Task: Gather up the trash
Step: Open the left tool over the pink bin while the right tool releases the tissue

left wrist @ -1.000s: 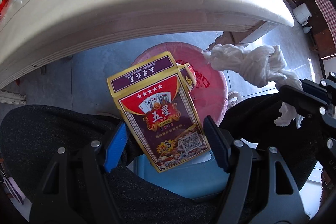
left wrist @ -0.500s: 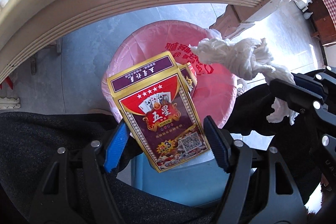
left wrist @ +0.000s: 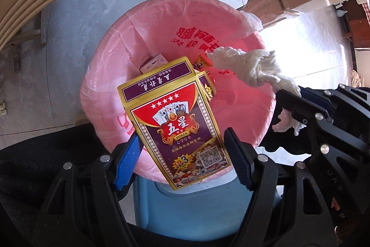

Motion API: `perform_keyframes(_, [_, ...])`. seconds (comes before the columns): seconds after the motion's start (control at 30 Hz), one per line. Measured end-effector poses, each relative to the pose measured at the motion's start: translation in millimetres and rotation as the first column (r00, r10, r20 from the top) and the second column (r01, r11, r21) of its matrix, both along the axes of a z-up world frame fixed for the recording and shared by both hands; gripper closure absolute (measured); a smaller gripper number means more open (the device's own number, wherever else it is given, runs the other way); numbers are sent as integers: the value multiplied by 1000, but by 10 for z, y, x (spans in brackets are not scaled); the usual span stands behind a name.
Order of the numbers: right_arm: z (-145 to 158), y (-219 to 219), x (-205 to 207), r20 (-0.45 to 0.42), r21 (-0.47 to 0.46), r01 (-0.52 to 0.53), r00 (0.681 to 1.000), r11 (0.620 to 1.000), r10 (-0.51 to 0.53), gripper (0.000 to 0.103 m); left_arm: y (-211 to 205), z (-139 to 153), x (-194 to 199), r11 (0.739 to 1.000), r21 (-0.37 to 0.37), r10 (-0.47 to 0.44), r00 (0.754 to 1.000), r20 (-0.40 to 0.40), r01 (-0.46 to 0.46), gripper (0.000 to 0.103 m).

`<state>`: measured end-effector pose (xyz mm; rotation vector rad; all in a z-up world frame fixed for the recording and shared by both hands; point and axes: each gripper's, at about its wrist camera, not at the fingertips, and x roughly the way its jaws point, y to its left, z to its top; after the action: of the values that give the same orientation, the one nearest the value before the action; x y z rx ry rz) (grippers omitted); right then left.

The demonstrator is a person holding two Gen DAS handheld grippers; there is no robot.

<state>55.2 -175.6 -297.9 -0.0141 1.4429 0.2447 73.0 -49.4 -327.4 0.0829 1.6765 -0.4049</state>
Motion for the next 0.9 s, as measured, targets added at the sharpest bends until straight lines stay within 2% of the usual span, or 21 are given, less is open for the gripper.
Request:
perform_keyframes(0.1, [-181,10,55,-37,16,9,999,1000,-8,93,-5,-152,73,1000,-4,8,999,-35,-8,33])
perform_keyframes(0.4, [-458,25,121,-83,11,4,997,1000,-3,93,-27,-539,130,998,66,18,994,-109,-11,33])
perform_keyframes(0.53, [-532,26,164,-106,22,5,994,1000,-3,93,-3,-642,183,997,68,43,991,-129,-34,33])
perform_keyframes(0.7, [-582,22,177,-114,14,1,993,1000,0,90,-20,-679,206,992,116,55,990,-127,-41,32])
perform_keyframes(0.77, [-609,29,182,-117,8,3,993,1000,-2,82,-32,-688,207,992,118,53,990,-134,-37,32])
perform_keyframes(0.83, [-644,40,200,-117,-12,7,993,1000,-8,67,-48,-703,205,989,148,45,991,-124,-27,30])
perform_keyframes(0.9, [-665,28,203,-116,-12,13,993,1000,-15,63,-42,-719,210,987,157,49,991,-122,-29,30])
